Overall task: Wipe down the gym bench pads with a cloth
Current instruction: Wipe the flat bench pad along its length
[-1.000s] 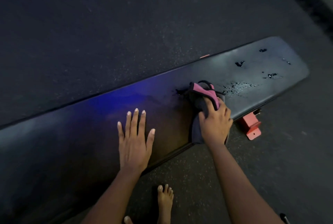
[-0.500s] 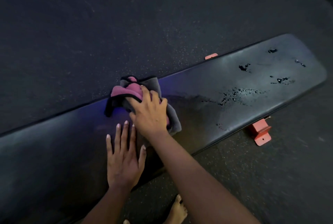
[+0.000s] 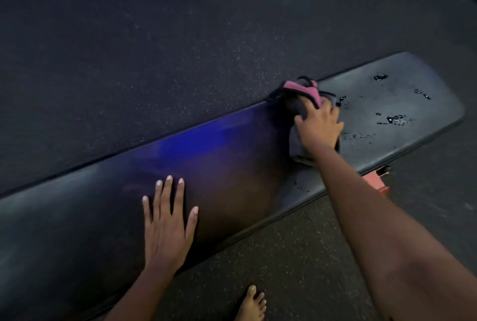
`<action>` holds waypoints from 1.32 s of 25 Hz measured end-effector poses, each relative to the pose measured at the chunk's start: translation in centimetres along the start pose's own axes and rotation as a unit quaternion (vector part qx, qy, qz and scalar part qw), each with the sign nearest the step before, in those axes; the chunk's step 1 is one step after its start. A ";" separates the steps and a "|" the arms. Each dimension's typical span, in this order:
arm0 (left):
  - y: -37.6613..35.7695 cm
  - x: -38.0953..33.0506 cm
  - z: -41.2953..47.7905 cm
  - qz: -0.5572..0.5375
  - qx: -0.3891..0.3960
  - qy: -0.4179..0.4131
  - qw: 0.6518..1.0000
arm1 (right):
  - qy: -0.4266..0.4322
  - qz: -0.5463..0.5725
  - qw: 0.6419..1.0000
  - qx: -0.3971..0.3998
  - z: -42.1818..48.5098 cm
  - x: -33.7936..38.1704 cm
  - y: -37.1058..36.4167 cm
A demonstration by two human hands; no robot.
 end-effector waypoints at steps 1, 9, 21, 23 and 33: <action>-0.1 -1.7 0.2 -0.008 0.002 -0.018 1.000 | -0.022 0.007 1.000 0.003 0.6 -2.1 0.2; -1.2 -14.0 2.5 -0.141 0.010 -0.011 0.990 | 0.180 0.042 0.983 0.008 -9.6 3.7 0.8; -3.5 -27.3 4.9 -0.068 0.023 -0.121 0.990 | 0.087 -0.036 0.995 -0.022 -1.0 -16.9 1.8; -4.2 -29.3 5.4 -0.066 0.028 -0.125 0.990 | 0.055 -0.042 0.997 -0.016 1.7 -19.5 2.5; -5.9 -31.0 5.8 0.047 0.007 -0.118 0.992 | 0.178 0.009 0.984 -0.019 7.3 -12.1 5.8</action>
Point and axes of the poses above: each hand's wrist, its own z-axis towards the middle knuckle, its own y-axis out of the back of the hand, x = y × z, the point moved 9 cm from there along z, towards the middle knuckle, and after that the axes turned 8 degrees about y, right-handed, at the moved point
